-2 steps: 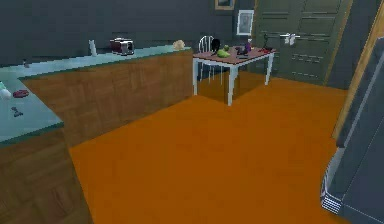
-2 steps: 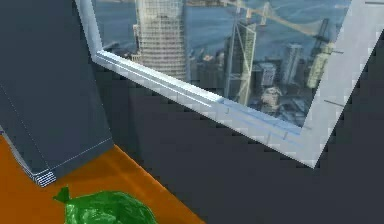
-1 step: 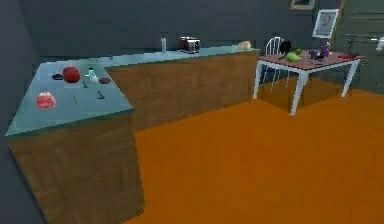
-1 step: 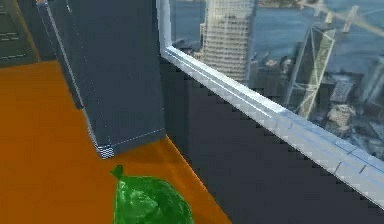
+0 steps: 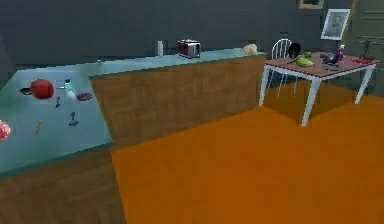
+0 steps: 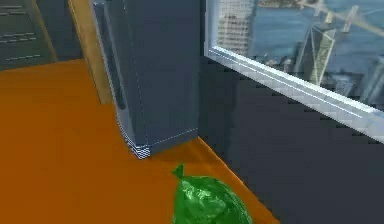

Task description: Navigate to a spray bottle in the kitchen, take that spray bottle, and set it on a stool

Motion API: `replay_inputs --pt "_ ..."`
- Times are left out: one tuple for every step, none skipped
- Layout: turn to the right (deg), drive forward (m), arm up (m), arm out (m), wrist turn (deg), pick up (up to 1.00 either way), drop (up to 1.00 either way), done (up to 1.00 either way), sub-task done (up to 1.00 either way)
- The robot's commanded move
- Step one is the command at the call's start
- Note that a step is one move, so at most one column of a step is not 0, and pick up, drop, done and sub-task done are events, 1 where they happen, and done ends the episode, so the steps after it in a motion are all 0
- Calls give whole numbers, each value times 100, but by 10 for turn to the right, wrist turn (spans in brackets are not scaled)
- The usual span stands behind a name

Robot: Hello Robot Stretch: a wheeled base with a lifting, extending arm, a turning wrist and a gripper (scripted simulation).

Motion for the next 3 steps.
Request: replay_inputs --pt "450 0 0 0 0 0 0 0 0" --pt "0 100 0 0 0 0 0 0 0" --pt "0 100 0 0 0 0 0 0 0"
